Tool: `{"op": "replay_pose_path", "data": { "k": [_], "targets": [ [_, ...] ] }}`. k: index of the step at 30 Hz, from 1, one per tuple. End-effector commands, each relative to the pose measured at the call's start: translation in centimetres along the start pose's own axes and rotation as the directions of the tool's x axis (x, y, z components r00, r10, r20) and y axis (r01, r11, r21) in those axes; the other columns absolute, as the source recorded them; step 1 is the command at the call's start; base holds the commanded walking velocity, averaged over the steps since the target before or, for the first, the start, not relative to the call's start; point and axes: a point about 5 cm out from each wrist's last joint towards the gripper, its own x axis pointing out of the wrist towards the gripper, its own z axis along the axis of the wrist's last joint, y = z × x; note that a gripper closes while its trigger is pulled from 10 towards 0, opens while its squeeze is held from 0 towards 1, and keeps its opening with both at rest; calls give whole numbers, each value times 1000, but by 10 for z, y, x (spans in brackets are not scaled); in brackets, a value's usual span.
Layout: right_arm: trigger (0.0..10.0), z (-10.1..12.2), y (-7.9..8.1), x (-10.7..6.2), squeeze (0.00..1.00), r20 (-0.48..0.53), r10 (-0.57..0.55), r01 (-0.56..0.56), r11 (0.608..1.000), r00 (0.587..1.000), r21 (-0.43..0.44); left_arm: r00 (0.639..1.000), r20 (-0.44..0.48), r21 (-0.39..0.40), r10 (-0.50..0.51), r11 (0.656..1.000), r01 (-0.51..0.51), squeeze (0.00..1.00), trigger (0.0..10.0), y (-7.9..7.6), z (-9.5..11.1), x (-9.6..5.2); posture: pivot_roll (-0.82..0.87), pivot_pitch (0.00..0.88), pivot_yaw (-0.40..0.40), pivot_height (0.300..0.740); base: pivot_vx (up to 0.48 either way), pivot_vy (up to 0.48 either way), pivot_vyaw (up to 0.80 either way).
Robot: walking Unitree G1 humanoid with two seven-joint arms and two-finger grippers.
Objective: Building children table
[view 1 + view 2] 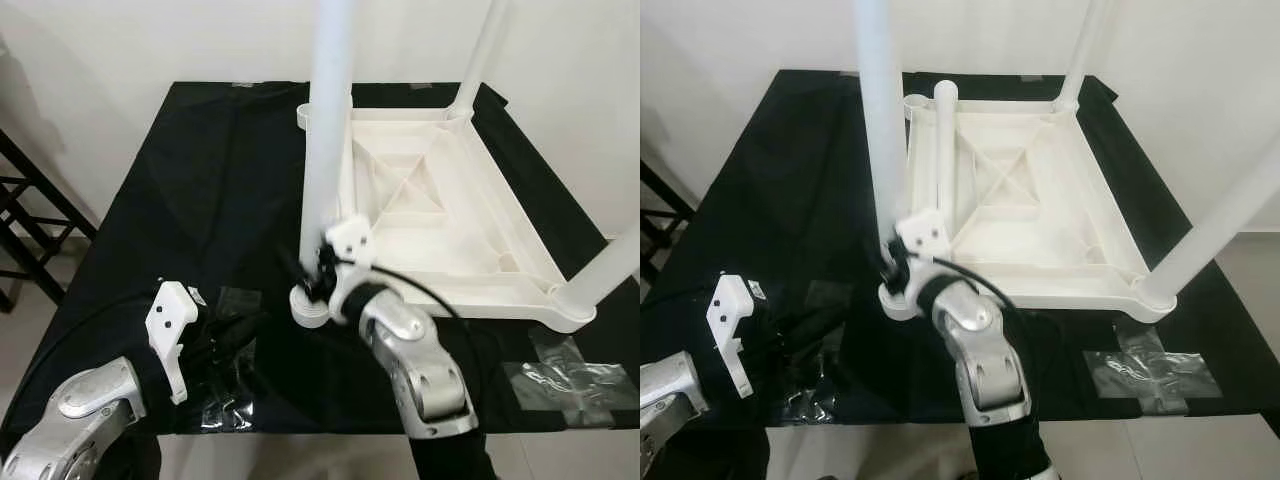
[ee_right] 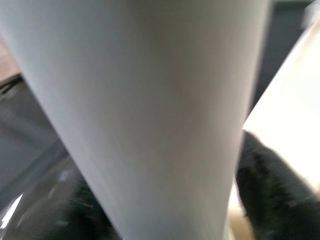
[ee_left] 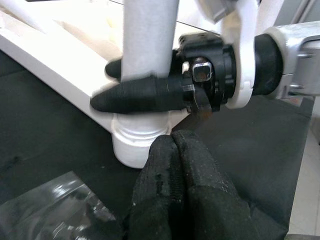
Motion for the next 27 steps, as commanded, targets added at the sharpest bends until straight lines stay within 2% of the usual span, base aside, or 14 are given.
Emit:
{"op": "replay_pose_path", "data": {
  "k": [1,2,3,5,6,7,8,9,10,14,15,18,25,27],
  "targets": [
    [10000,2,2,3,1000,-1,49,-49,999,999,22,1000,-12,0,3,1000,-3,0,10000,0,-3,0,93,143,-31,740,0,0,0],
    [10000,2,2,3,1000,-1,49,-49,999,999,22,1000,-12,0,3,1000,-3,0,10000,0,-3,0,93,143,-31,740,0,0,0],
    [10000,10,-2,6,1000,28,156,-156,987,987,20,1000,-12,-2,0,1000,0,0,10000,0,-3,0,92,142,-30,740,0,0,0],
    [10000,29,-15,12,1000,61,426,-419,902,903,-101,1000,-10,-3,-3,1000,3,0,10000,0,-4,3,90,128,-34,740,0,0,0],
    [10000,29,-15,12,1000,61,426,-419,902,903,-101,1000,-10,-3,-3,1000,3,0,10000,0,-4,3,90,128,-34,740,0,0,0],
    [10000,36,-21,13,1000,58,518,-509,852,854,-120,1000,-10,-4,-2,1000,2,0,10000,0,-5,3,91,120,-33,740,0,0,0],
    [10000,36,-21,13,1000,58,518,-509,852,854,-120,1000,-10,-4,-2,1000,2,0,10000,0,-5,3,91,120,-33,740,0,0,0],
    [10000,42,-32,16,0,16,637,-631,767,771,-119,1000,-9,-4,-1,1000,1,0,10000,0,-6,4,95,111,-33,740,0,0,0],
    [10000,43,-35,17,0,-1,662,-658,744,749,-113,1000,-8,-4,-1,1000,1,0,10000,0,-7,5,95,110,-33,740,0,0,0],
    [10000,42,-42,22,0,-19,654,-653,752,756,-86,1000,-8,-5,-2,1000,2,0,10000,0,-7,5,95,106,-33,740,0,0,0],
    [0,41,-47,26,0,-17,647,-647,761,762,-54,1000,-8,-6,-3,1000,3,0,10000,0,-8,6,97,103,-31,740,0,0,0],
    [0,40,-48,27,0,-17,646,-646,762,763,-43,1000,-8,-6,-3,1000,3,0,10000,0,-8,6,97,103,-31,740,0,0,0],
    [0,35,-52,24,0,1,711,-711,703,703,-27,1000,-8,-10,-9,1000,9,0,10000,0,-8,5,88,104,-14,740,0,0,0],
    [0,35,-55,24,0,15,705,-704,710,710,-37,1000,-9,-12,-12,1000,12,0,10000,0,-9,5,86,104,-10,740,0,0,0]
  ]
}}
